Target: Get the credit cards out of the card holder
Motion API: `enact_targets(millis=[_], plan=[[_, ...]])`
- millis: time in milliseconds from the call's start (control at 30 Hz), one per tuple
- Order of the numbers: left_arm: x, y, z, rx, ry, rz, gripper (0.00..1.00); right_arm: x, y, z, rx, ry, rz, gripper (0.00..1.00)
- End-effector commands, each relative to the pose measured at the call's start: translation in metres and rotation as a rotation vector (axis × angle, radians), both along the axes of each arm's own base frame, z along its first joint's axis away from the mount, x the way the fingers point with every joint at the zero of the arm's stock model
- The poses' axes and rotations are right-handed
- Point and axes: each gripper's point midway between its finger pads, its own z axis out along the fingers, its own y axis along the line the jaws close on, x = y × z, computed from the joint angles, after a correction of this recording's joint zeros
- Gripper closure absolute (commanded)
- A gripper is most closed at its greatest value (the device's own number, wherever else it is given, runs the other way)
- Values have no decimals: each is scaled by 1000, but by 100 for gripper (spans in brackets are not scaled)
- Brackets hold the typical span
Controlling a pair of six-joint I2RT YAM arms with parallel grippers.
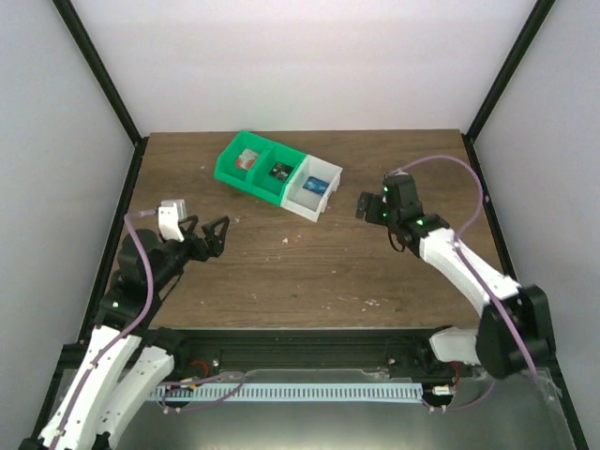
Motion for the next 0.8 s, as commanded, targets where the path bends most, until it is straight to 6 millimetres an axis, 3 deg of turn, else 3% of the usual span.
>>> enact_targets(millis=[0,167,300,633,767], plan=[[-4,14,8,21,-112,57,1,43,-18,-2,-116,-17,-54,9],[-6,17,1,49,-107,64,2,64,-38,-40,-118,65,-71,46],[-6,16,-1,51,-97,60,3,73,-59,-62,-30,96,-82,57],[-8,13,-2,47,-101,36,4,81,-100,-101,133,150,-127,56],[-8,12,-3,47,-98,32,4,82,-106,-117,206,185,-122,57]])
